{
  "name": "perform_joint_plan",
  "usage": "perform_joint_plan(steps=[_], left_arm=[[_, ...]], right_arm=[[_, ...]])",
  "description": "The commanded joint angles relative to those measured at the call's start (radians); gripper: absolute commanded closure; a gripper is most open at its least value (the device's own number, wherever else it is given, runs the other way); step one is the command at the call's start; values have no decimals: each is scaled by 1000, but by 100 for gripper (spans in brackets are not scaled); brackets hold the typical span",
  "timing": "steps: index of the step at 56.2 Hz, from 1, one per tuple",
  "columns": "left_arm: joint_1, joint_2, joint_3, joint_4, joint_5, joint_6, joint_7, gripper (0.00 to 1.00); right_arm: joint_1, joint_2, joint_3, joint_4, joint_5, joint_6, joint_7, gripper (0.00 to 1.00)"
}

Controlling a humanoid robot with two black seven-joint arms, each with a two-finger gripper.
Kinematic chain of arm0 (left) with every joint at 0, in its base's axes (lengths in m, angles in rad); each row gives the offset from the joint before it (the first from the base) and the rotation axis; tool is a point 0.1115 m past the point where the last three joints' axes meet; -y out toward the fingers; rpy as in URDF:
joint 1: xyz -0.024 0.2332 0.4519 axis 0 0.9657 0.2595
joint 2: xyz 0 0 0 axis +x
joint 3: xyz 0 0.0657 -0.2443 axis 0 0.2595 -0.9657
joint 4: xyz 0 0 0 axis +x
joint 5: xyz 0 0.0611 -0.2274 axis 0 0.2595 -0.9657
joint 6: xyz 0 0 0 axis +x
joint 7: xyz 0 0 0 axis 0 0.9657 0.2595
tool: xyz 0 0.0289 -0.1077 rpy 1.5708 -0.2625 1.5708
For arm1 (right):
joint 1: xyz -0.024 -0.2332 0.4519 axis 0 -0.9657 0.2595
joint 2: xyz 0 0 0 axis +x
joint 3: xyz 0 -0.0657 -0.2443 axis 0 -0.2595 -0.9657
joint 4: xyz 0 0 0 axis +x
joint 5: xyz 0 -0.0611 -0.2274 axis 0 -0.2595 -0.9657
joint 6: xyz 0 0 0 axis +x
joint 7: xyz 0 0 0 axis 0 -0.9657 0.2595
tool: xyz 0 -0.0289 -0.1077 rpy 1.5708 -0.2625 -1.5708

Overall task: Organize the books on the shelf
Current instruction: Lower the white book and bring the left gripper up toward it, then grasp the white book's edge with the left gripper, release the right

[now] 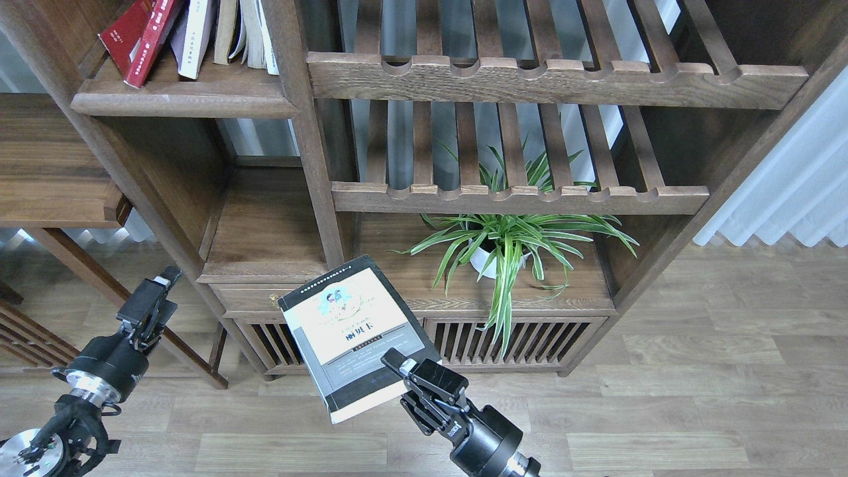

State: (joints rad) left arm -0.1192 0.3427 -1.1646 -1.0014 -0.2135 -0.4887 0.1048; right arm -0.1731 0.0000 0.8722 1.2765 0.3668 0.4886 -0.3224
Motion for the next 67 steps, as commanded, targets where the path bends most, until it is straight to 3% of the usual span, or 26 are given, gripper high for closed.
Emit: perform_joint_plan(steps=[1, 2, 11, 21, 29, 35, 42, 67], left_arm=[[7, -7, -1, 12, -26, 0, 6, 0], [32, -72, -73, 1, 49, 0, 41, 0], [70, -168, -37, -89, -64, 0, 96, 0], [122, -218, 3, -256, -380, 0, 113, 0], [154, -209, -1, -362, -472, 0, 133, 0], [170, -169, 6, -379, -472, 0, 199, 0], [179, -140, 6, -379, -472, 0, 239, 0], [170, -1, 29, -379, -471, 0, 250, 0]], right_arm=[[0, 0, 1, 0, 0, 0, 0, 75], [-2, 0, 4, 1, 0, 0, 0, 75], [0, 0, 11, 1, 0, 0, 0, 75], [-2, 0, 16, 4, 0, 0, 0, 75], [0, 0, 27, 4, 0, 0, 0, 74], [1, 0, 30, 4, 1, 0, 0, 73], [12, 0, 51, 4, 4, 0, 2, 73], [47, 0, 73, 4, 18, 0, 2, 73]])
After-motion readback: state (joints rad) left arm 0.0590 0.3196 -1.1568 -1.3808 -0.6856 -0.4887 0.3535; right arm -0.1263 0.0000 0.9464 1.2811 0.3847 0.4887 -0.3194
